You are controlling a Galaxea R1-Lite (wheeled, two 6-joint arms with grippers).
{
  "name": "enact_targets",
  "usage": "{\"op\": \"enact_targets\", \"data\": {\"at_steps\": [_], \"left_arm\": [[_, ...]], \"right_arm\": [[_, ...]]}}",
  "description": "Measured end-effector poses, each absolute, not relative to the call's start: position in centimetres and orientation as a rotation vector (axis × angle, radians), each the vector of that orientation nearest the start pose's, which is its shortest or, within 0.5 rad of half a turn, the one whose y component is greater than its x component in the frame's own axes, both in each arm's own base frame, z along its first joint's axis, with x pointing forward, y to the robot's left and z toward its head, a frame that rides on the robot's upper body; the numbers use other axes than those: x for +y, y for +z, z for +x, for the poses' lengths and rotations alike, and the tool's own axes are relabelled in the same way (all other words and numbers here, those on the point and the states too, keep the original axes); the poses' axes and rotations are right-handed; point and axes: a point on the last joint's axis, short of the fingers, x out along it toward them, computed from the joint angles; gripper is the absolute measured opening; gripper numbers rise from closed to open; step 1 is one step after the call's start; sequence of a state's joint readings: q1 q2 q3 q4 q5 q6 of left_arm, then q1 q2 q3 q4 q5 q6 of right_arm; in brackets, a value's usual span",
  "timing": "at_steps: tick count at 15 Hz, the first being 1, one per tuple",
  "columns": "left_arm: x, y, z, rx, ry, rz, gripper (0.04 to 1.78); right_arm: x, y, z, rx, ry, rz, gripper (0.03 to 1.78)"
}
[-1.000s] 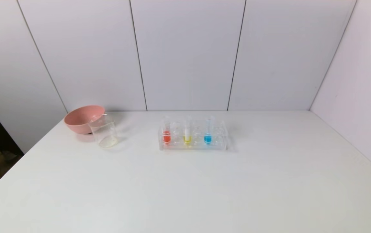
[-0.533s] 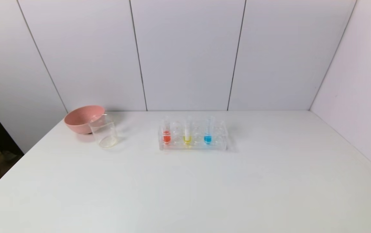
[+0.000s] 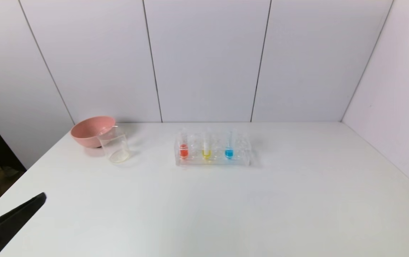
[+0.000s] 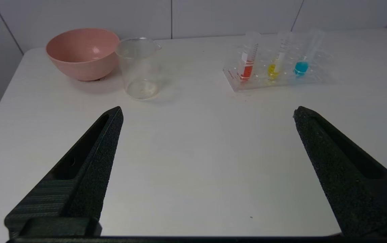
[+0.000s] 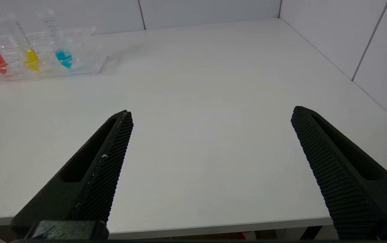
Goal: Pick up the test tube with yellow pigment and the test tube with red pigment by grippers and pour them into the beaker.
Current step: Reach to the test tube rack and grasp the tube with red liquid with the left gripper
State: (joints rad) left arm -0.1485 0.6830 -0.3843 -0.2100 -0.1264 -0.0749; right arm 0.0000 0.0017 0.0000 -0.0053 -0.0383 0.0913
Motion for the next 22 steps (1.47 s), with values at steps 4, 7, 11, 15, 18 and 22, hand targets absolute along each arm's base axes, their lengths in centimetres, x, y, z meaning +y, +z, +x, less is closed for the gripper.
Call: {"op": "enact_targets", "data": {"at_steps": [4, 7, 11, 15, 18, 22], "left_arm": [[-3.5, 20.1, 13.5, 0.267, -0.400, -0.060, 1.76], [-7.0, 19.4, 18.5, 0.370, -0.485, -0.027, 1.76], [-12.7, 18.0, 22.4, 0.448, -0.469, 0.008, 1.76], [-17.9, 16.4, 24.9, 0.448, -0.331, 0.023, 1.76], [-20.4, 15.4, 26.9, 0.319, -0.211, 0.007, 1.76], [-22.0, 14.3, 28.9, 0.192, -0.111, -0.026, 1.76]], "right_arm": [[-0.1, 7.6, -2.3, -0.005, -0.038, 0.092, 1.71], [-0.1, 7.6, -2.3, -0.006, -0.038, 0.092, 1.71], [-0.1, 7.6, -2.3, -0.006, -0.038, 0.092, 1.71], [-0.1, 7.6, -2.3, -0.006, -0.038, 0.092, 1.71], [-0.1, 7.6, -2.3, -0.005, -0.038, 0.092, 1.71], [-0.1, 7.6, -2.3, -0.006, -0.038, 0.092, 1.71]]}}
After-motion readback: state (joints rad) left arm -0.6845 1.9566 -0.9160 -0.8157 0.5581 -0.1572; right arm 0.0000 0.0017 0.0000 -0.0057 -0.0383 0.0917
